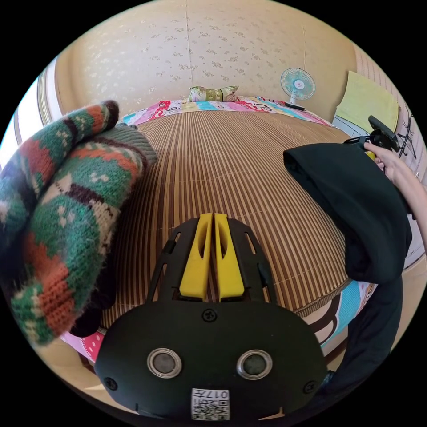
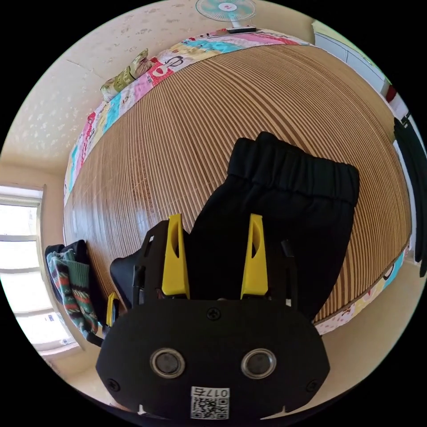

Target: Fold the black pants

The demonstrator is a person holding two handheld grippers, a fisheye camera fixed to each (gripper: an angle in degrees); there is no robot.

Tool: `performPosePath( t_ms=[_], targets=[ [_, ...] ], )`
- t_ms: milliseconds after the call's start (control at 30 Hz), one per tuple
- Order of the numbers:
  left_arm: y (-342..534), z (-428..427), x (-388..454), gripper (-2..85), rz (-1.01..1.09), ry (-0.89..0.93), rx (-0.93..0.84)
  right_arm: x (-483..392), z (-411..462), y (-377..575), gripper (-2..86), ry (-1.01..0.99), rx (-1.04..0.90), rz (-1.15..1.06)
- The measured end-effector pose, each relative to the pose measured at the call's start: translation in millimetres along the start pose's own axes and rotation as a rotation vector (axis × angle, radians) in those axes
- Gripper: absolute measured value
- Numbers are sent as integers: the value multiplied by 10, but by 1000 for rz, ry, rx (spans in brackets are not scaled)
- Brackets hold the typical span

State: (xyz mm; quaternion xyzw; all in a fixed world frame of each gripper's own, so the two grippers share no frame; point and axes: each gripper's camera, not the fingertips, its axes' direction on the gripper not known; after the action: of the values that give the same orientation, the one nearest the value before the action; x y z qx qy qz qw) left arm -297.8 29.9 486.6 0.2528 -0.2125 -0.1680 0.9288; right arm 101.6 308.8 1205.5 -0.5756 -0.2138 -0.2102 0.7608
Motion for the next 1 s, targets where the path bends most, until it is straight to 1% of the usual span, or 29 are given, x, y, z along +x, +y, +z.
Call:
performPosePath(
  t_ms=[33, 100, 167, 200, 267, 367, 433, 467, 533, 567, 633, 667, 733, 933, 1000],
  targets=[
    [-2, -4, 26, -10, 0, -1, 0, -107, 76, -55, 174, 115, -40, -59],
    [-5, -12, 64, -10, 1, -2, 0, -266, 181, -76, 165, 254, -74, -151],
    [-9, -24, 104, -10, 0, -1, 1, -281, 175, -61, 142, 282, -74, -168],
    [-10, -27, 115, -10, 0, -1, 1, -250, 137, -26, 116, 278, -52, -181],
    [-13, -40, 161, -10, 1, -6, 2, -141, 70, 67, 81, 226, -17, -182],
    [-12, -62, 191, -10, -1, -3, 6, 207, -148, 322, 50, 26, 56, -182],
    [-13, -76, 195, -10, -4, 2, 7, 713, -344, 607, 42, -322, 123, -136],
    [-15, -86, 188, -10, -8, 11, 8, 853, -379, 685, 41, -423, 137, -125],
    [-17, -102, 193, -10, -10, 13, 9, 1340, -493, 1008, 38, -777, 183, -125],
    [-20, -113, 213, -10, -6, 6, 9, 1437, -530, 1092, 38, -844, 199, -135],
    [-24, -131, 222, -10, -5, 2, 8, 1762, -745, 1441, 36, -1050, 269, -194],
    [-25, -144, 218, -10, -6, 3, 9, 1828, -810, 1524, 35, -1094, 284, -212],
    [-28, -165, 210, -10, -6, 3, 9, 2030, -1115, 1841, 34, -1247, 333, -315],
    [-39, -251, 159, -9, -3, -8, 7, 2323, -2106, 2599, 32, -1458, 458, -640],
    [-41, -286, 138, -9, -1, -18, 6, 2420, -2359, 2773, 32, -1550, 489, -704]
  ],
)
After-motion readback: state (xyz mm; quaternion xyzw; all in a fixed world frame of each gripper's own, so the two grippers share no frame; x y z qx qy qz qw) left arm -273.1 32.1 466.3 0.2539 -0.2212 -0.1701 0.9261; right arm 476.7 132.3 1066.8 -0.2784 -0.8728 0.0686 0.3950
